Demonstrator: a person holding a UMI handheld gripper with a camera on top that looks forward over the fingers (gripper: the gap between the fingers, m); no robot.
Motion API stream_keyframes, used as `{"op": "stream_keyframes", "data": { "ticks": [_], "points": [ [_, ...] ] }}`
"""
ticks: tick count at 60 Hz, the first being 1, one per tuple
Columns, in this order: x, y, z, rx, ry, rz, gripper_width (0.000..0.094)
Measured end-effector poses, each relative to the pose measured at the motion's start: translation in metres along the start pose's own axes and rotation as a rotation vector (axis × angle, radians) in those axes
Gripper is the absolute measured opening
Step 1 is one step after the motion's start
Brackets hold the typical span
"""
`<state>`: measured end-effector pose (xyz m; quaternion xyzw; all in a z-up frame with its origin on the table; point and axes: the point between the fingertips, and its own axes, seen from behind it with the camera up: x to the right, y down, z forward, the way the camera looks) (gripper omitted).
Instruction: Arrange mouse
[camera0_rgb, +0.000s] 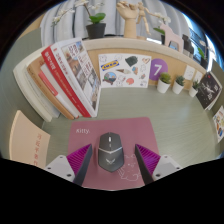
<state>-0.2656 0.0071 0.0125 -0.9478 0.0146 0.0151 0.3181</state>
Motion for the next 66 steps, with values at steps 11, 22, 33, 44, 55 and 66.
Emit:
{"op": "stream_keyframes", "data": {
  "ticks": [11,22,33,44,55,66],
  "points": [
    [0.013,-0.043,-0.083,0.116,-0.012,-0.013,0.0862],
    [0.029,-0.068,-0.183,0.218,-0.032,0.014,0.0858],
    [0.046,-0.066,-0.266,0.301,-0.056,0.018,0.0848],
    [0.062,-0.049,-0.322,0.383,-0.067,-0.006,0.0846],
    [0.081,-0.016,-0.353,0.393,-0.092,-0.011,0.0846],
    [0.093,0.010,-0.368,0.386,-0.094,-0.010,0.0848]
  ]
}}
